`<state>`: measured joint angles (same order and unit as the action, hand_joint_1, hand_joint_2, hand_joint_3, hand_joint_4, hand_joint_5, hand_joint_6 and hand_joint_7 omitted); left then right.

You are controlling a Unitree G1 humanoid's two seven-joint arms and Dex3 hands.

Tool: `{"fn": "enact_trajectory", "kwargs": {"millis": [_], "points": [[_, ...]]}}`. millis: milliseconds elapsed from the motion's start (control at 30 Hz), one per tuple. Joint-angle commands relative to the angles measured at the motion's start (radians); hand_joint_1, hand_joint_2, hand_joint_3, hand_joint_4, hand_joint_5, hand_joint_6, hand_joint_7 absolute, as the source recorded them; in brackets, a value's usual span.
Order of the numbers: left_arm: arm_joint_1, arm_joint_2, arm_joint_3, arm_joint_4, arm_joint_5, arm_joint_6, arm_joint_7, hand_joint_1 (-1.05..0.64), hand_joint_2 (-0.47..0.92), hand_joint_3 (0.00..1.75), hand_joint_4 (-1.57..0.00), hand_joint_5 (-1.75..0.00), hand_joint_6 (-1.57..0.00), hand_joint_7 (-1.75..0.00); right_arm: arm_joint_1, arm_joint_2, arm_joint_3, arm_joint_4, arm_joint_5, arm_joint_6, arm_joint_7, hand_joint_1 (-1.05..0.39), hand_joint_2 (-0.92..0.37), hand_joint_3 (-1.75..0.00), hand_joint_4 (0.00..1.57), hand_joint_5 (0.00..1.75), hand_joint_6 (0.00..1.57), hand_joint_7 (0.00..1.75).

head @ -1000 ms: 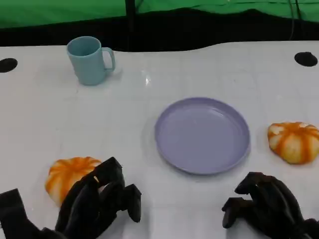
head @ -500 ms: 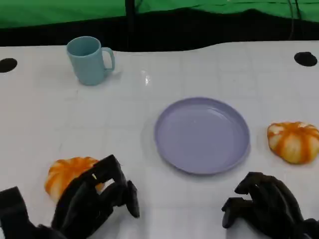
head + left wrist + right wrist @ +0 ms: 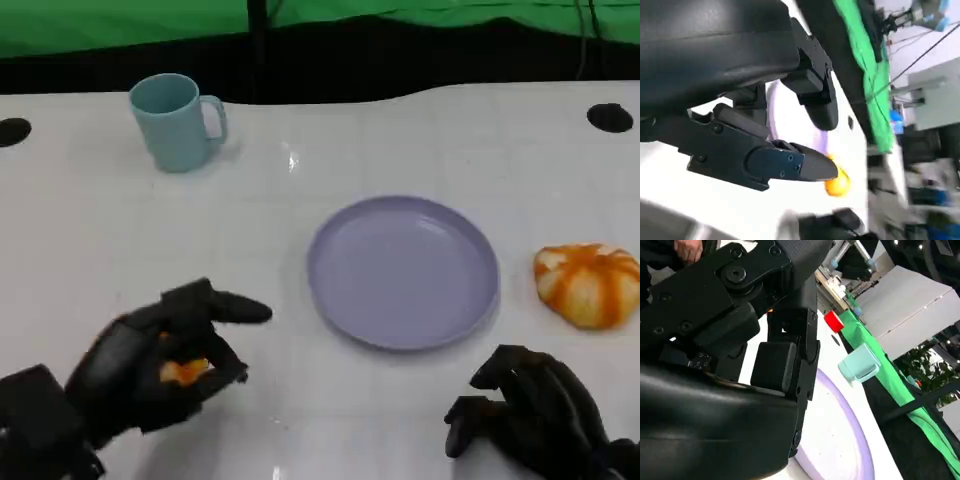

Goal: Grasp the bread from the table and place it into the plate.

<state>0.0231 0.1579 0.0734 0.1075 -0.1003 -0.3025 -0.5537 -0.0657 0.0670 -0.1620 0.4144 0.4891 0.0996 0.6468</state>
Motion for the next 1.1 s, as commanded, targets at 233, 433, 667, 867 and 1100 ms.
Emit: {"fn": "enact_trajectory", "kwargs": {"millis": [233, 433, 667, 867, 1100], "points": [[0.037, 0.195, -0.040, -0.218, 0.331, 0.063, 0.141, -0.59, 0.92, 0.13, -0.31, -0.92, -0.46, -0.25, 0.006, -0.006, -0.004, -0.011, 0.006, -0.004, 0.003, -1.04, -0.71, 0.00, 1.57, 0.73, 1.57, 0.37], [0.060, 0.299, -0.062, -0.343, 0.596, 0.110, 0.190, -0.67, 0.92, 0.13, -0.33, -0.49, -0.44, -0.04, 0.013, -0.003, 0.000, -0.021, 0.001, -0.008, -0.004, -1.04, -0.72, 0.00, 1.57, 0.74, 1.57, 0.38], [0.081, 0.360, -0.123, -0.479, 0.883, 0.262, 0.157, -0.68, 0.92, 0.08, -0.31, -0.34, -0.32, 0.00, 0.019, -0.001, -0.001, -0.030, 0.006, 0.002, -0.006, -1.04, -0.72, 0.00, 1.57, 0.73, 1.57, 0.36], [0.088, 0.374, -0.167, -0.522, 1.029, 0.341, 0.118, -0.67, 0.90, 0.01, -0.31, -0.23, -0.27, 0.00, 0.023, -0.003, 0.000, -0.039, 0.008, 0.014, -0.007, -1.03, -0.71, 0.00, 1.57, 0.72, 1.57, 0.35], [0.089, 0.364, -0.201, -0.543, 1.140, 0.412, 0.082, -0.67, 0.87, 0.00, -0.32, -0.18, -0.25, 0.00, 0.026, -0.001, 0.001, -0.044, 0.004, 0.013, -0.009, -1.04, -0.71, 0.00, 1.57, 0.72, 1.57, 0.35]]}}
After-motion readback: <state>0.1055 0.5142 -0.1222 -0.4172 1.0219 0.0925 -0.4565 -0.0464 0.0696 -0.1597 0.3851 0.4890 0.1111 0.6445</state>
